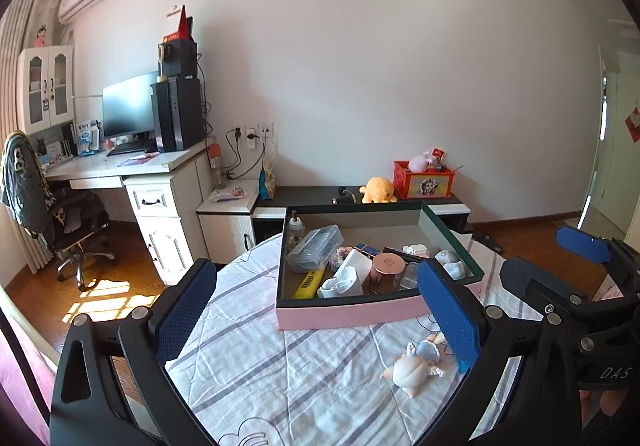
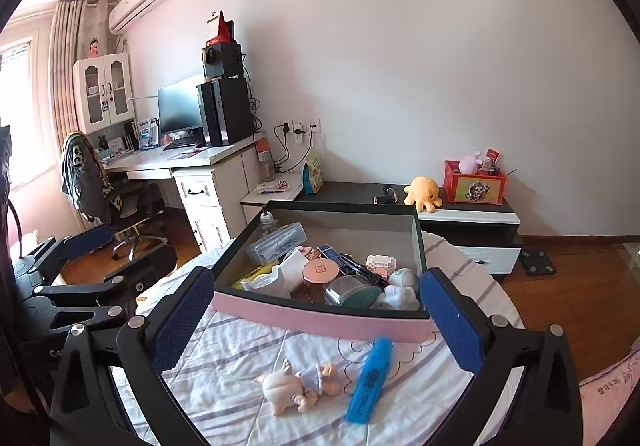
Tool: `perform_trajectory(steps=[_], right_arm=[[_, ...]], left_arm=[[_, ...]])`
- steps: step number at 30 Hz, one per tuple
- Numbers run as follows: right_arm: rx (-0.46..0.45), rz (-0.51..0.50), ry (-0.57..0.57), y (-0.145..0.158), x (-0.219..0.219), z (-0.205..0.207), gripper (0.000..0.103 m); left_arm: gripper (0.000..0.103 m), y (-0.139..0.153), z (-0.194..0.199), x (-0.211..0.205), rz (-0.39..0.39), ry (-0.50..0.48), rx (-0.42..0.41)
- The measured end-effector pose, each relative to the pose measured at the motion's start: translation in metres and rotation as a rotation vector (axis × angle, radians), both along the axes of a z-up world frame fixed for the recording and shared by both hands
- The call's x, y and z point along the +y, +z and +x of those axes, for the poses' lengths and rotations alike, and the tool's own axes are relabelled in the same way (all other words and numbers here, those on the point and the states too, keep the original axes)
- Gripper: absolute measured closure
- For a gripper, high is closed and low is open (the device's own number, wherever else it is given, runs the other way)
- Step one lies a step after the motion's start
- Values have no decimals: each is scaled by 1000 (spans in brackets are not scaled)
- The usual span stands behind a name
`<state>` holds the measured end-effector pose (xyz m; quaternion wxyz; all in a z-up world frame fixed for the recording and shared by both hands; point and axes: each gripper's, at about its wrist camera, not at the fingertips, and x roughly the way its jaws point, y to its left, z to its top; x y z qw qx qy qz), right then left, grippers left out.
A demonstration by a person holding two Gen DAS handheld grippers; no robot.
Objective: Organize rigid objects
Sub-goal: 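Withdraw both tools and move toward the baby doll and blue highlighter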
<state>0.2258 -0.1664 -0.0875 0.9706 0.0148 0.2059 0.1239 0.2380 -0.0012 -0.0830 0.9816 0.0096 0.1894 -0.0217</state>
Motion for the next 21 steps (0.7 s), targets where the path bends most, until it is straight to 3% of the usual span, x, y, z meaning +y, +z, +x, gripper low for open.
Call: perform_trajectory(steps=[12, 21], right_arm=[[-96, -4, -65, 25, 3, -113, 0], [-170, -18, -84, 39, -1, -167, 0]], left_arm=[[1, 23, -114, -5, 34, 22, -123], [1, 36, -162, -5, 18, 29, -185]])
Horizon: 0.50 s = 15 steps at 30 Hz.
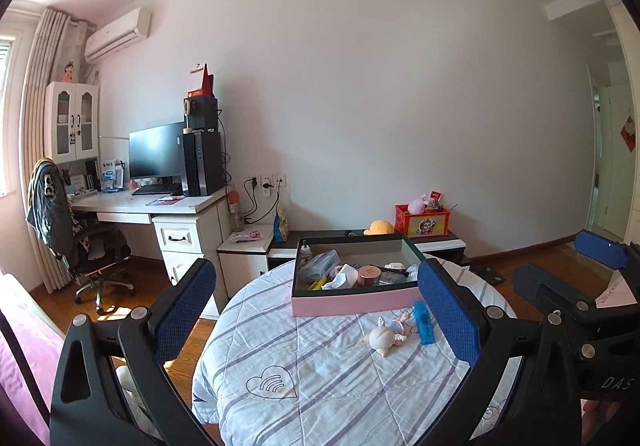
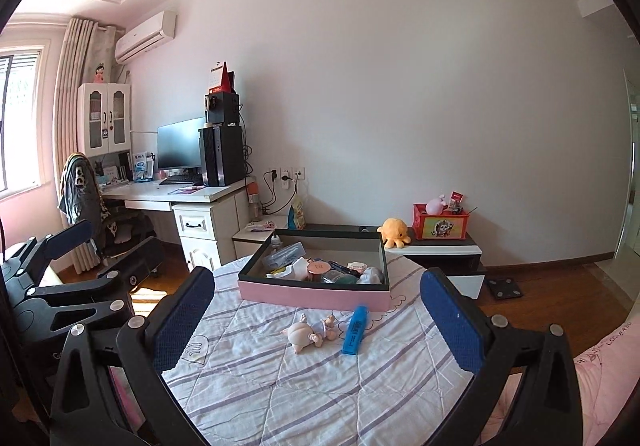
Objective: Organize rigid objects
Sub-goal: 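Withdraw both tools and move toward the baby doll and blue highlighter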
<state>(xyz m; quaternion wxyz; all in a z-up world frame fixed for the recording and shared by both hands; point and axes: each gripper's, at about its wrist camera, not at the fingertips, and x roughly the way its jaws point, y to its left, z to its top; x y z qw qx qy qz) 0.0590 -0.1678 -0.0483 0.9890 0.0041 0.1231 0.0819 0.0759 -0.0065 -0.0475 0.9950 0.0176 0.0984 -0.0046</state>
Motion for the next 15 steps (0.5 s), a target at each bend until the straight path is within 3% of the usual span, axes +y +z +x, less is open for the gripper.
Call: perform_trajectory(steps=[15], right_arm=[[6, -4, -15, -7, -3, -2, 0]], left_arm=[[1, -7, 3, -5, 8, -3, 23]])
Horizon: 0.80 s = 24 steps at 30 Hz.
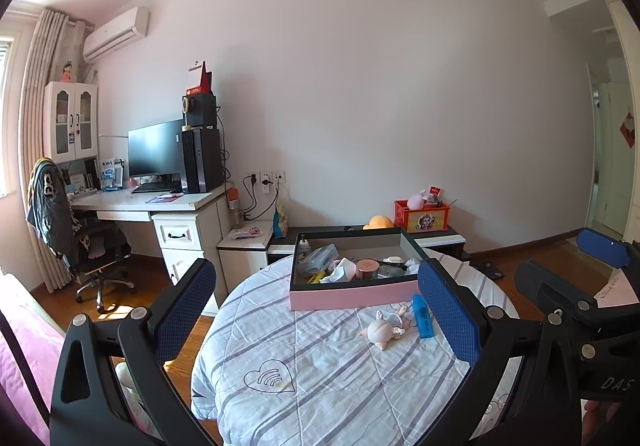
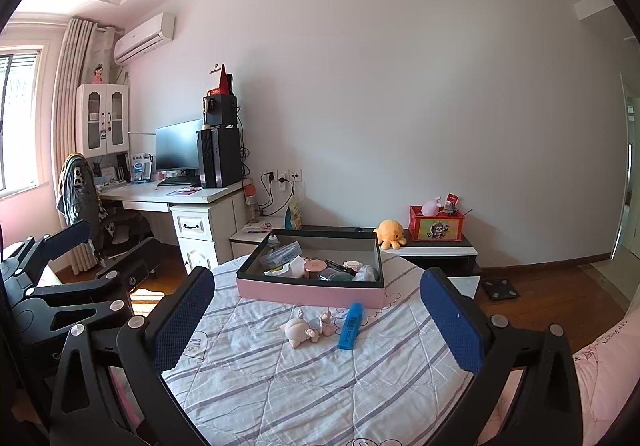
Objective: Organize rigid objects
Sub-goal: 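Withdraw both tools and move toward the baby doll and blue highlighter, then grasp baby doll with left tool while right tool grasps blue highlighter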
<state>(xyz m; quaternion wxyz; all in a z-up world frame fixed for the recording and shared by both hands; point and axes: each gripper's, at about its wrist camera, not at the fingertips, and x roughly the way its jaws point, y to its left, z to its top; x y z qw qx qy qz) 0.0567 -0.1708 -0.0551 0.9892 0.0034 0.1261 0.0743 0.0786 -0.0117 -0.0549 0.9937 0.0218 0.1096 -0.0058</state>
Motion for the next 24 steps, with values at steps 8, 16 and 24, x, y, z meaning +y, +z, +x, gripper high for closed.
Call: perform_trajectory(steps=[8, 16, 24], right_arm=[[47, 12, -3, -16, -6, 17, 0], [172, 15, -9, -54, -15, 57, 0], [300, 39, -21, -103, -33, 103, 0]], left_arm=[[0, -17, 24, -7, 13, -8, 54], [0, -61, 73, -14, 5, -40, 224], [0, -113, 131, -34, 20, -66, 397]])
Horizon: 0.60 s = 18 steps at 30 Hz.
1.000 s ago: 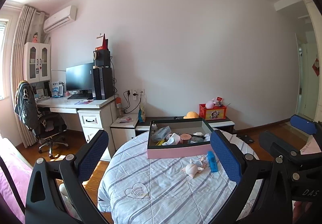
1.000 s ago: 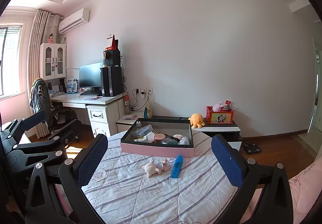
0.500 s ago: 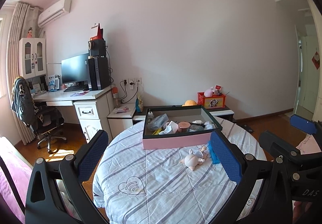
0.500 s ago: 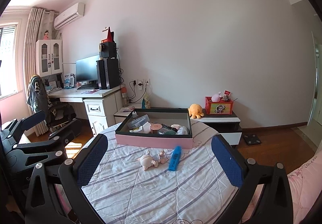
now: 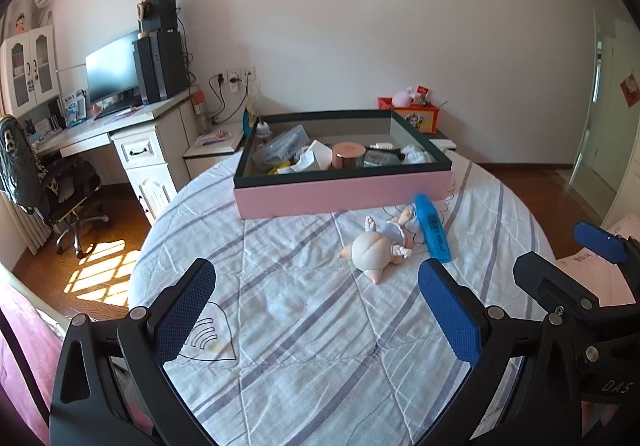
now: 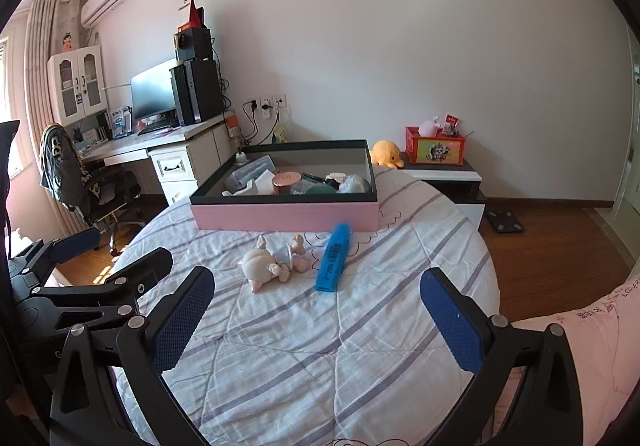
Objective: Organize rigid objects
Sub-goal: 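Grasp baby doll with left tool while right tool grasps blue highlighter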
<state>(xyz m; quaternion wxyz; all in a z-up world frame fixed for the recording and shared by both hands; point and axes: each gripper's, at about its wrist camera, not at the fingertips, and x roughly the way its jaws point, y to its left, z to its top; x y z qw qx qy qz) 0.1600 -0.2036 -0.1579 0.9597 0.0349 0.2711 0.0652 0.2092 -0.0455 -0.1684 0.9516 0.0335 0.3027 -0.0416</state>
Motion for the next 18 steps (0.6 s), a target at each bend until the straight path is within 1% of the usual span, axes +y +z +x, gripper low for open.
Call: perform_trajectory(steps=[4, 7, 14, 18], right_arm=[[58, 18, -16, -23, -13, 23, 0], [84, 34, -30, -37, -25, 36, 0], [161, 38, -46, -64, -44, 66, 0], [194, 39, -39, -75, -47, 79, 0]], left_arm=[[0, -22, 26, -14, 8, -20, 70], [0, -33, 43, -28, 18, -41, 93], [0, -61, 77, -52, 97, -98, 169], [0, -70, 98, -56, 85, -121, 234]])
